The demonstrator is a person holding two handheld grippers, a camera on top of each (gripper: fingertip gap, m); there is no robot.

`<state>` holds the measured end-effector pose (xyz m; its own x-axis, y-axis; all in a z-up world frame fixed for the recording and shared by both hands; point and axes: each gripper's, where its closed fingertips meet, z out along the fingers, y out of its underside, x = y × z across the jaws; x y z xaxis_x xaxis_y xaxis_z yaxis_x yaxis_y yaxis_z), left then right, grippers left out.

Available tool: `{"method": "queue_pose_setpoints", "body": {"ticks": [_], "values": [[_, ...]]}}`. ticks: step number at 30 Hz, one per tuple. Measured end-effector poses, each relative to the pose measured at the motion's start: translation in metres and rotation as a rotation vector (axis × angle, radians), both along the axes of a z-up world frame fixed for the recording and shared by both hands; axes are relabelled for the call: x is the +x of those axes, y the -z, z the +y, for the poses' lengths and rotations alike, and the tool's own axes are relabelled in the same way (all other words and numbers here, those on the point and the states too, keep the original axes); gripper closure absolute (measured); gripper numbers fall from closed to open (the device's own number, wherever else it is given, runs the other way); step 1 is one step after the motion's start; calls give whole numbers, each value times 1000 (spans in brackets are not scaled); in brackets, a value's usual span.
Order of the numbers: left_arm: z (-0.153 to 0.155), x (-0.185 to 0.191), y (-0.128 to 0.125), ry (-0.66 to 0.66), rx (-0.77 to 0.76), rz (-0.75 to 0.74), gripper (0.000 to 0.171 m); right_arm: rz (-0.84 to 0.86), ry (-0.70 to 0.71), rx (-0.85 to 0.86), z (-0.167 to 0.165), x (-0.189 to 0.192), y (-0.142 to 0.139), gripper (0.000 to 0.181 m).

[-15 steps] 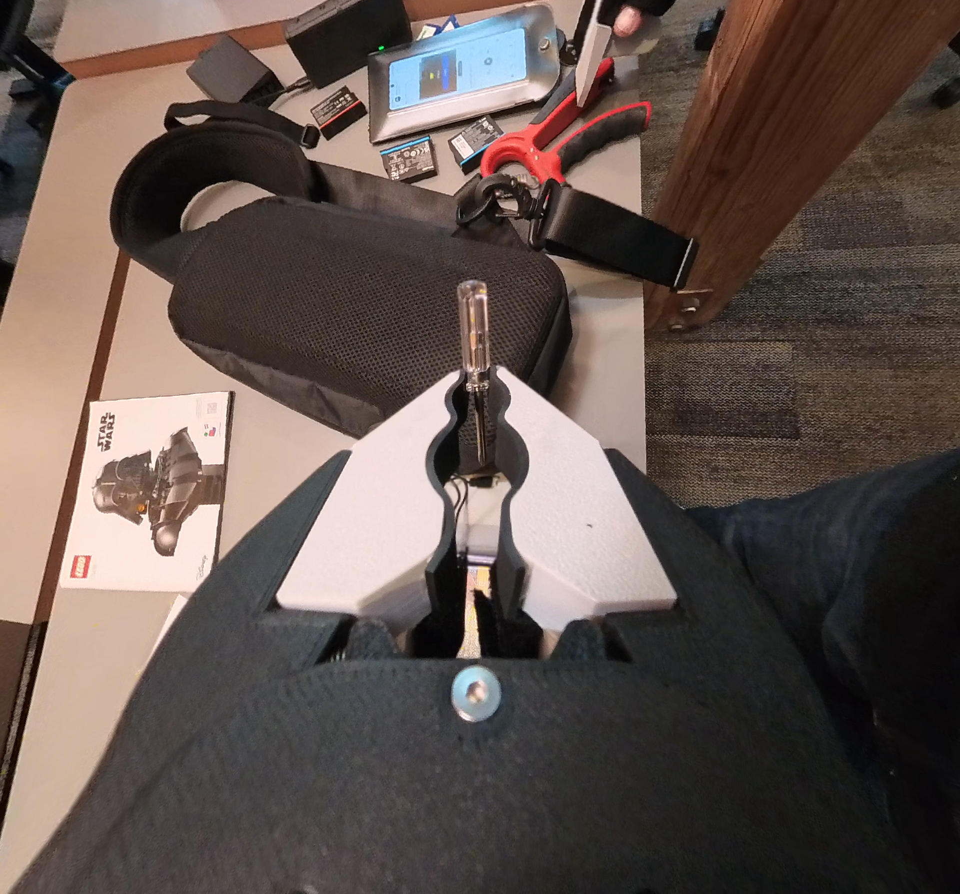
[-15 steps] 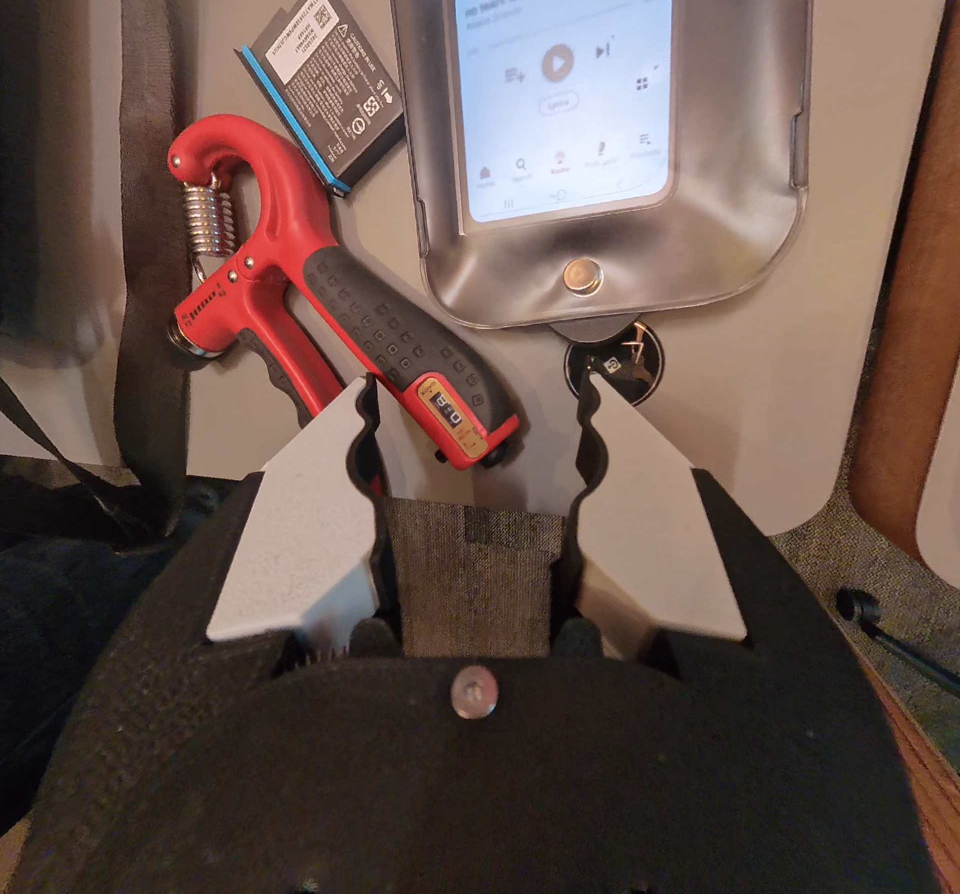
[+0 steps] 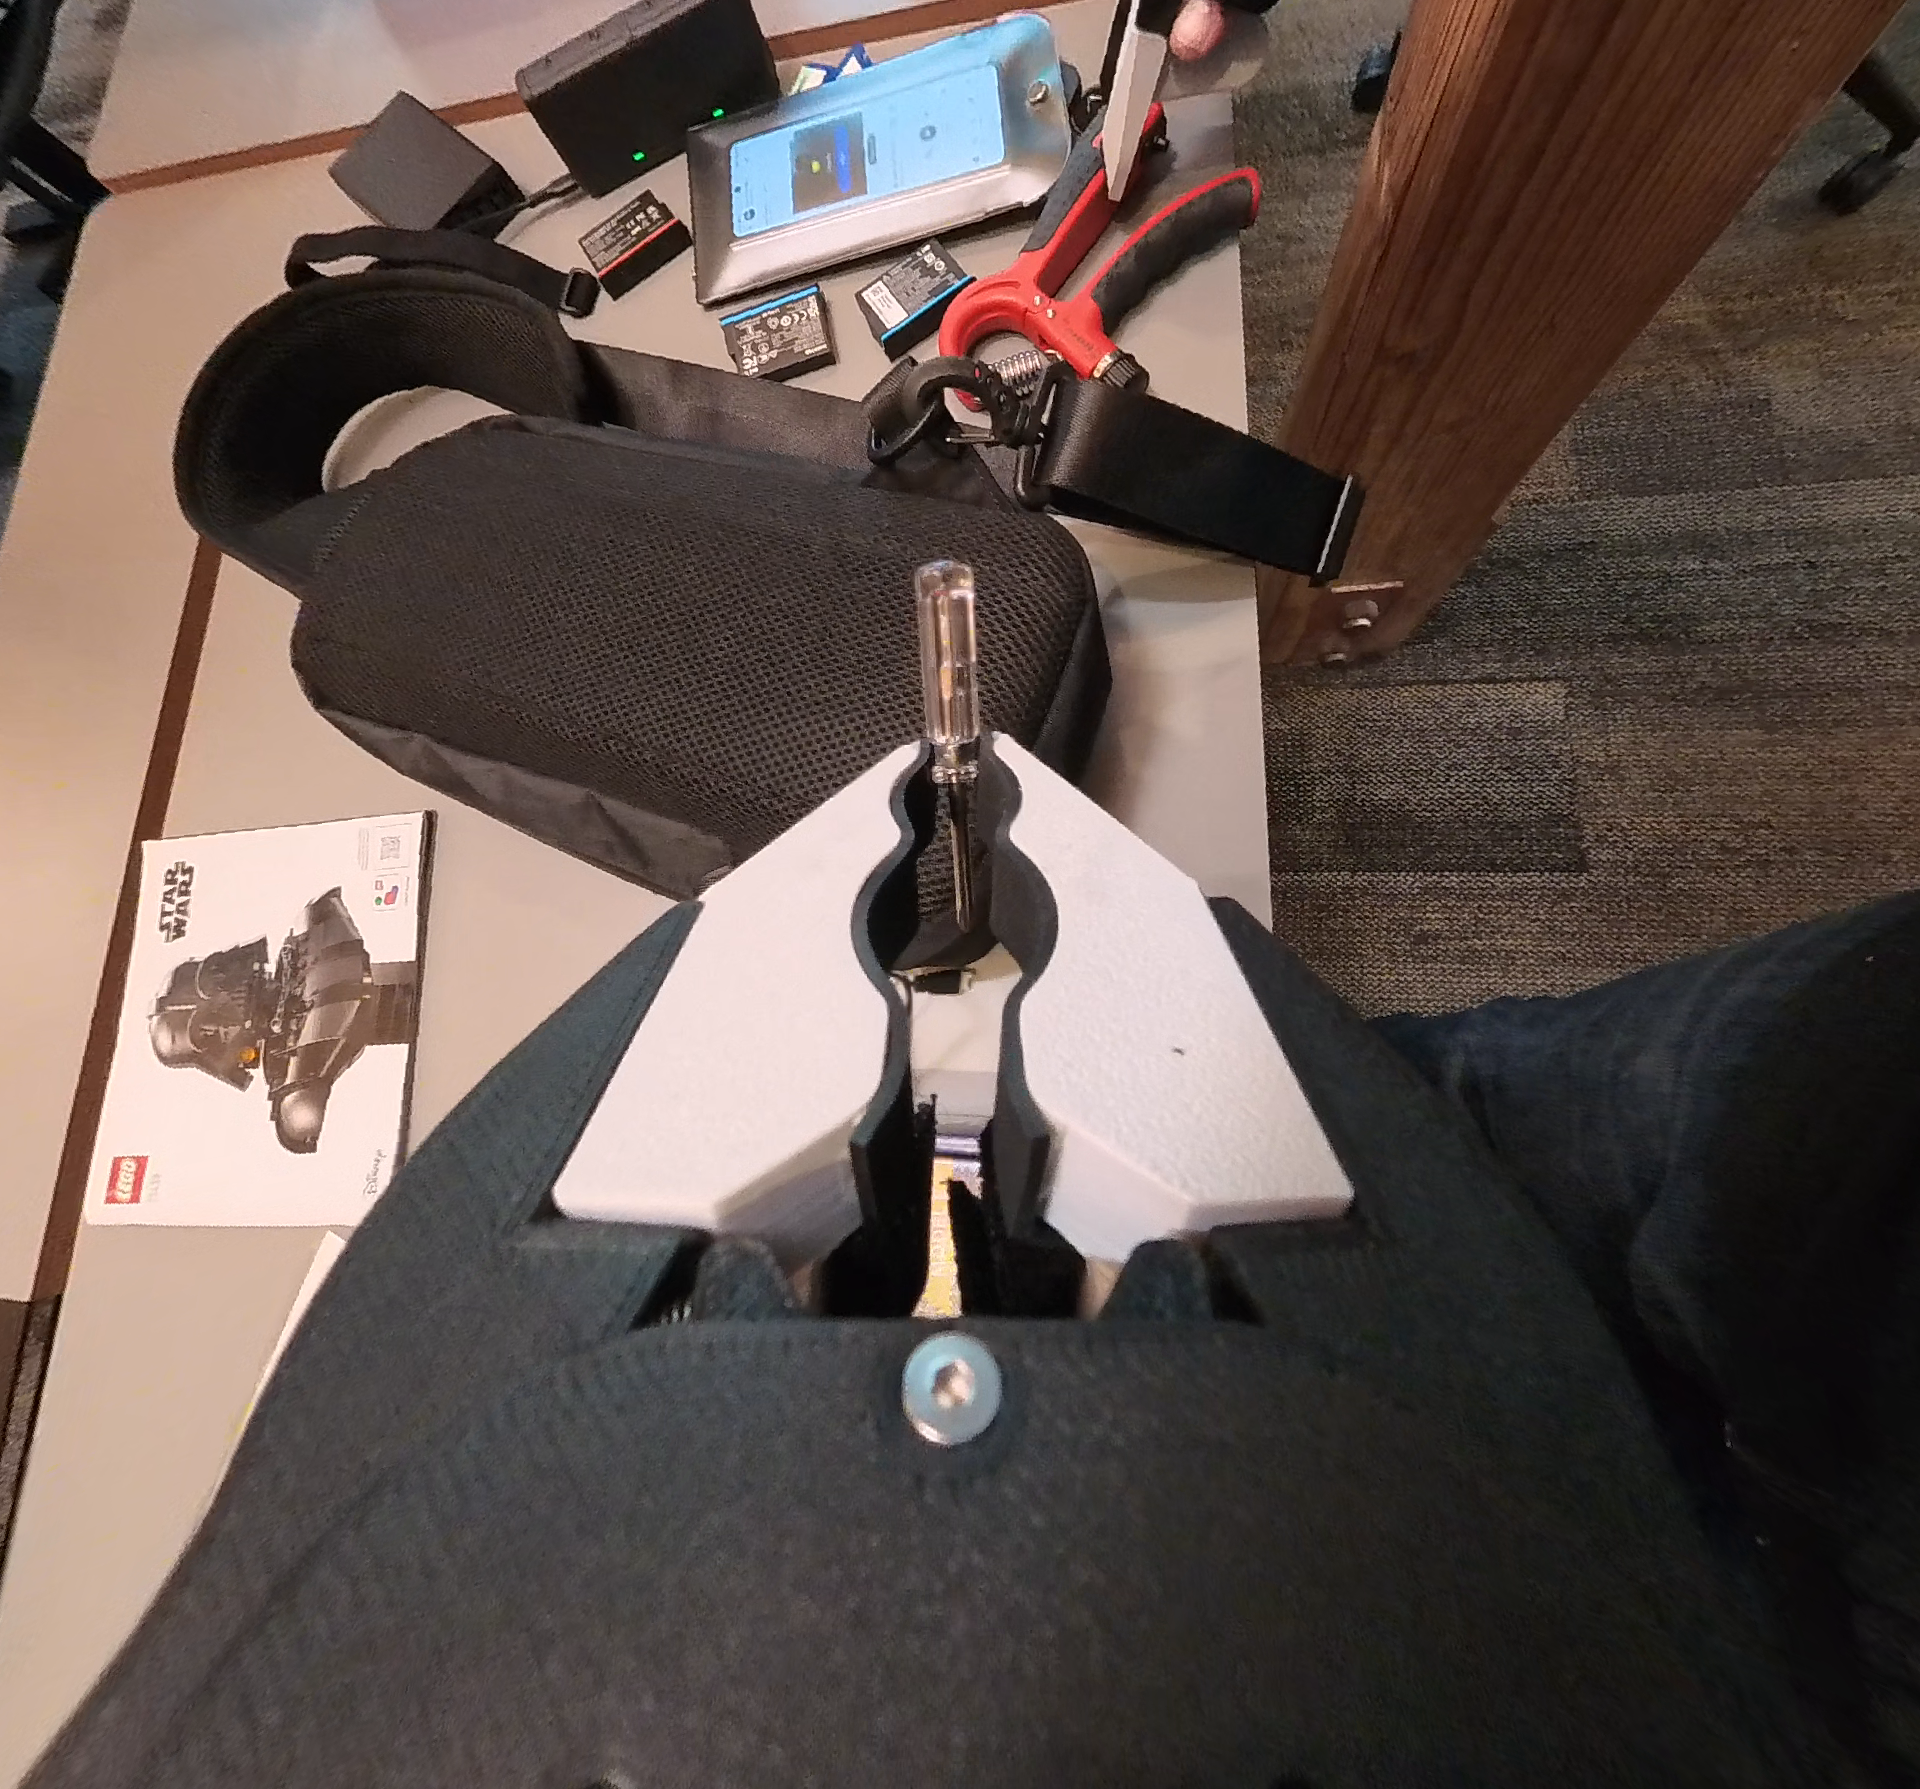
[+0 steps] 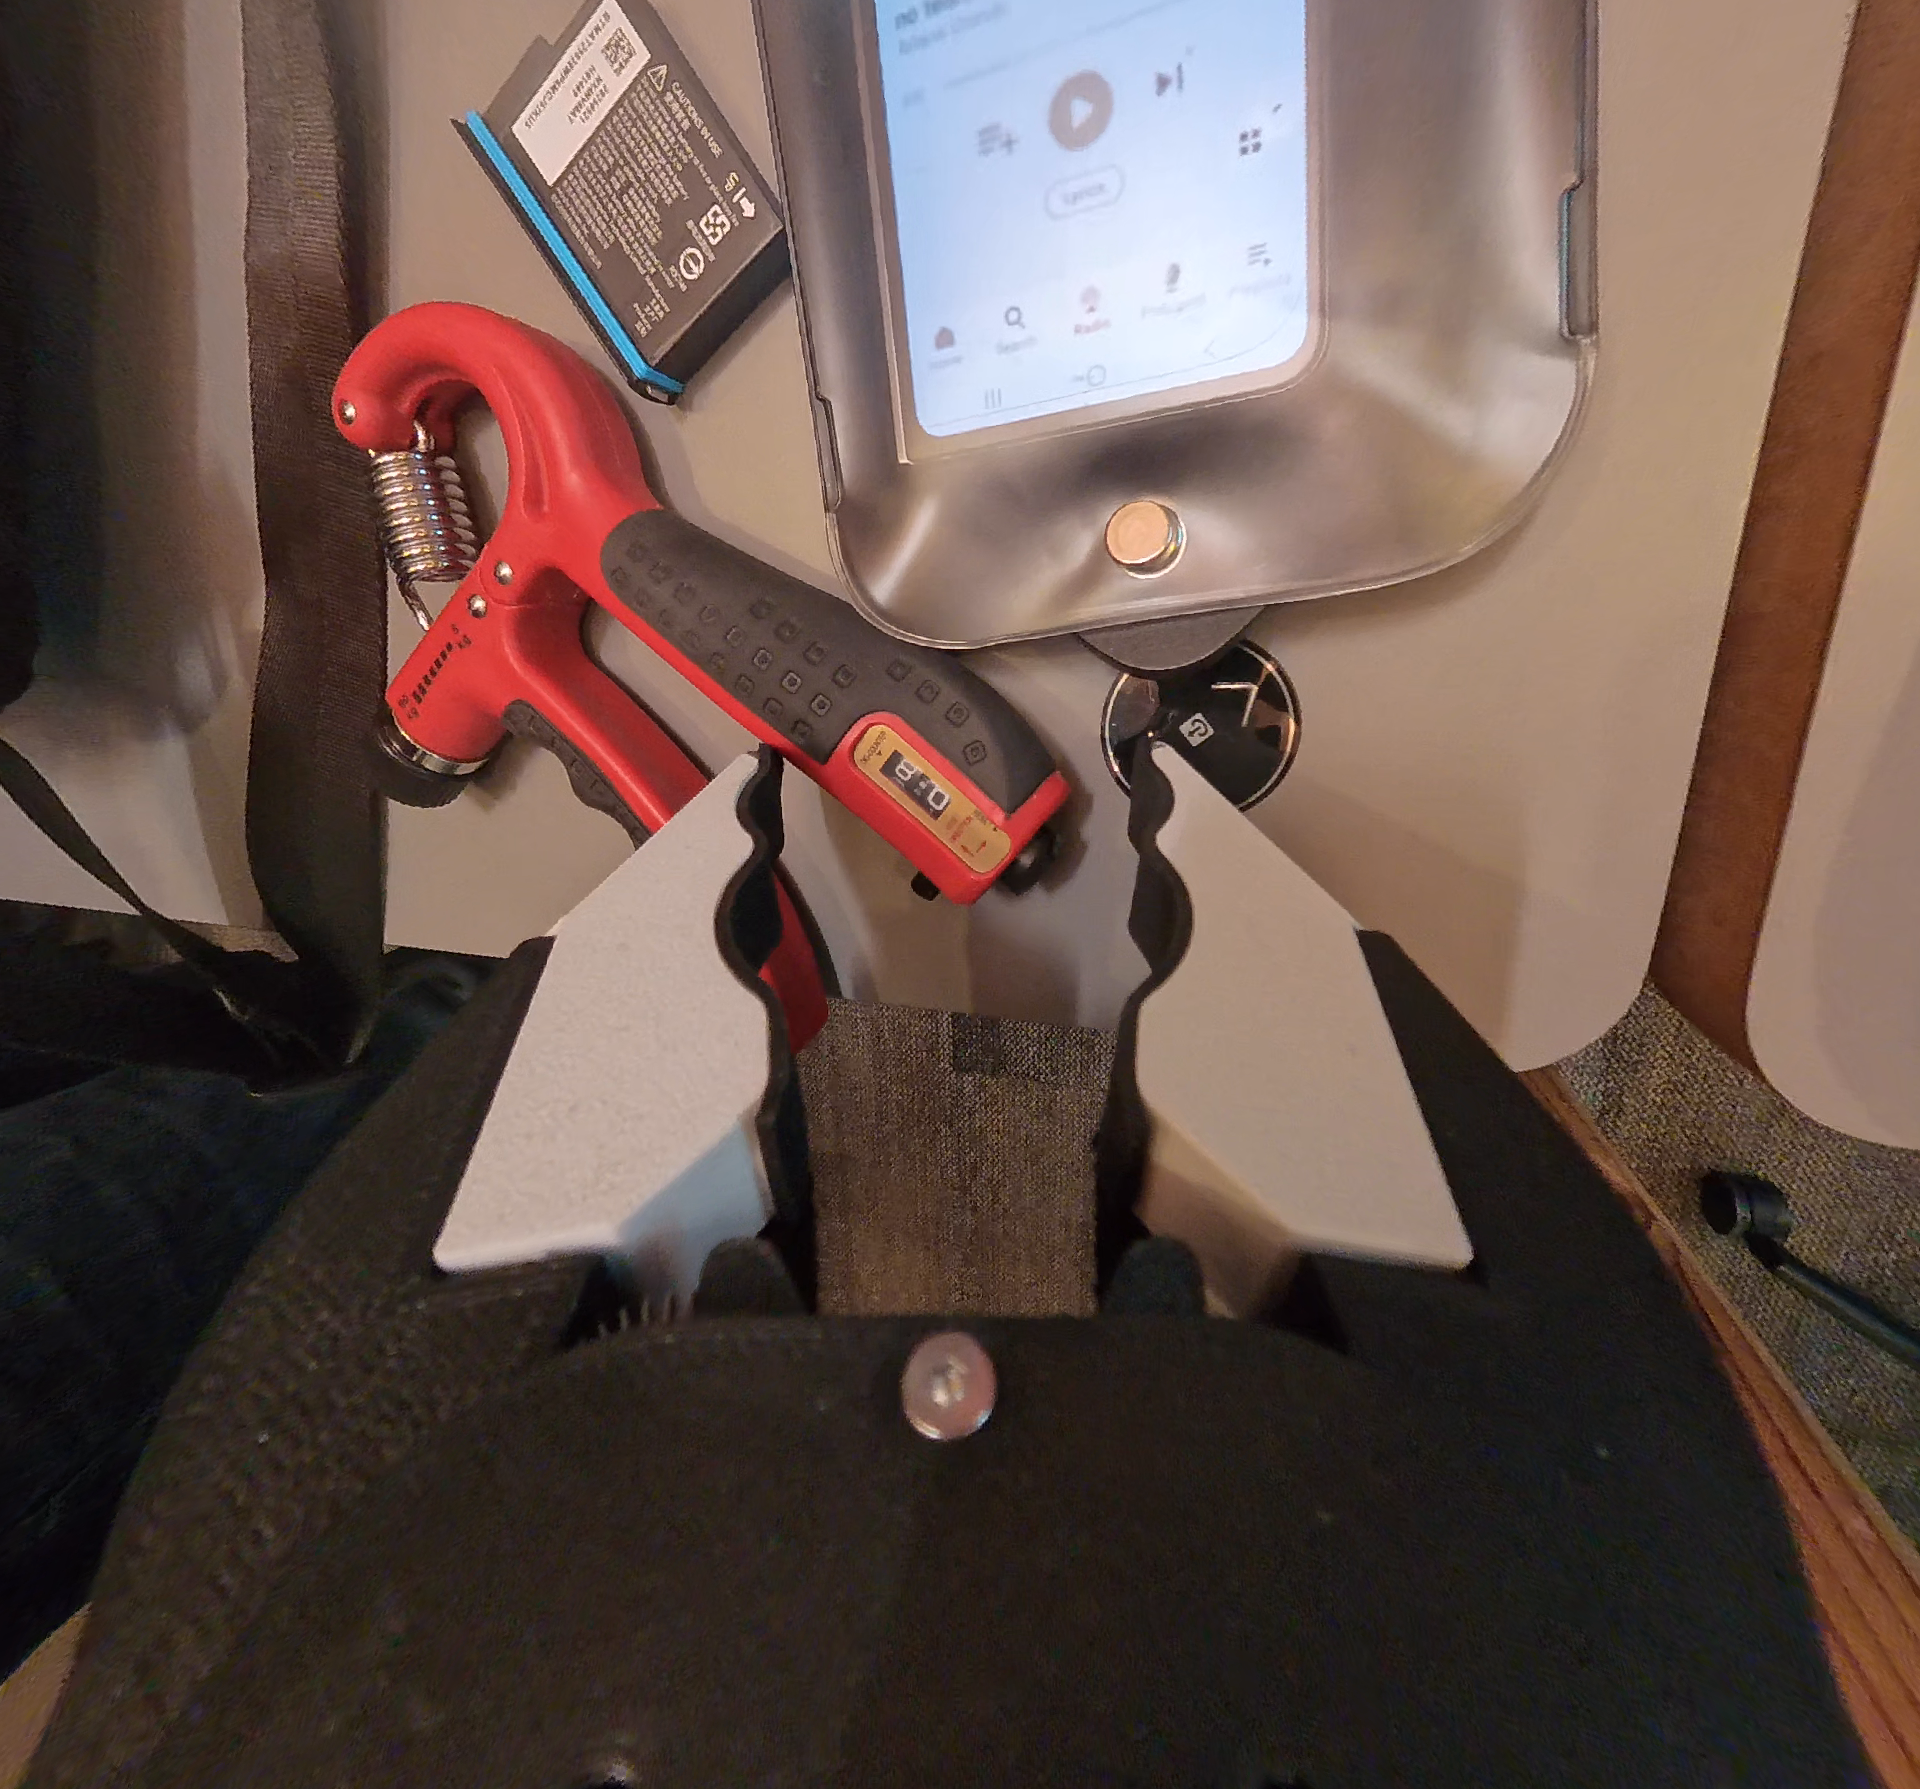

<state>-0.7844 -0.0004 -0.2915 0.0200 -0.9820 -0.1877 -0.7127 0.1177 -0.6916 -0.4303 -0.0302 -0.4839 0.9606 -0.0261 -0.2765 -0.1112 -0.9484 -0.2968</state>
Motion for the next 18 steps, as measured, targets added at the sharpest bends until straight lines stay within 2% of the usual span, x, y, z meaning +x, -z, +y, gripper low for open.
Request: {"method": "queue_pose_setpoints", "body": {"ticks": [8,18], "values": [[-4,2,-6,10,2,-12,168,-6,-2,7,0,0,-10,115],[-10,6,-12,20,-1,-30,168,-7,-6,11,-3,2,-6,116]]}}
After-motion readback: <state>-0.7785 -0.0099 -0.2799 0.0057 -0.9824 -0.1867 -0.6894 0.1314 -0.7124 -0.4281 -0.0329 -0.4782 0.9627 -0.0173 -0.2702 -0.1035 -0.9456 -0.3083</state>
